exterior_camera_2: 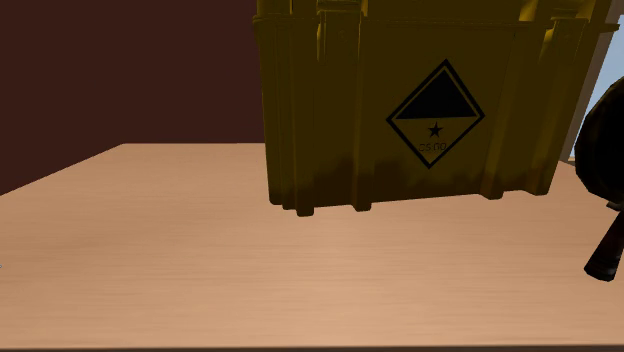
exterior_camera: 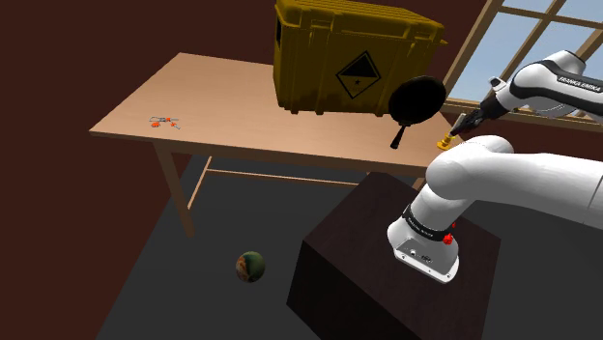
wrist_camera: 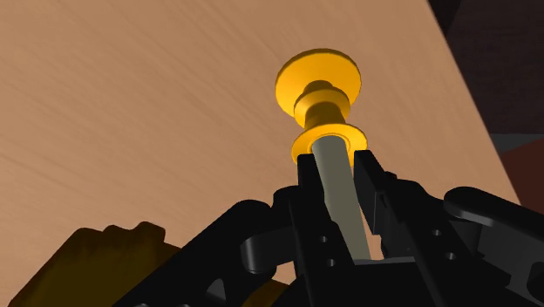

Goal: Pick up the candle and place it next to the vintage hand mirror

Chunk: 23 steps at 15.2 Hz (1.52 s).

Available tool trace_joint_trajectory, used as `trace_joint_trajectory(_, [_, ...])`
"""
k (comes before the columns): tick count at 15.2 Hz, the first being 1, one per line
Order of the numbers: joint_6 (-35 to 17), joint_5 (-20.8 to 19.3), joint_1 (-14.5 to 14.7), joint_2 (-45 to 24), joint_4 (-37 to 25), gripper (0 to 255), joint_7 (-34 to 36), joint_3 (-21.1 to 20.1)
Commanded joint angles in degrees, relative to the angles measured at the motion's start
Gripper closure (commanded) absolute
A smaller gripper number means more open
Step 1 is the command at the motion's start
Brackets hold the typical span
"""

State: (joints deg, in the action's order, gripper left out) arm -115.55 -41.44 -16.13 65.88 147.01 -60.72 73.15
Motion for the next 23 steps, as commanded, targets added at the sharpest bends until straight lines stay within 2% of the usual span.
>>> trace_joint_trajectory(1, [-1.22, -1.05, 0.21, -0.24, 0.53, 255, -0.21, 1.55])
trace_joint_trajectory(6, [-4.42, -3.8, 0.96, -0.95, 1.8, 255, -0.54, 5.61])
trace_joint_trajectory(13, [-4.4, -3.79, 0.96, -0.94, 1.79, 255, -0.54, 5.6])
trace_joint_trajectory(14, [-4.4, -3.79, 0.96, -0.94, 1.79, 0, -0.54, 5.6])
trace_joint_trajectory(19, [-4.4, -3.79, 0.96, -0.94, 1.79, 0, -0.54, 5.6])
trace_joint_trajectory(23, [2.82, 0.89, -2.04, 0.83, -1.51, 0, -2.35, -0.9])
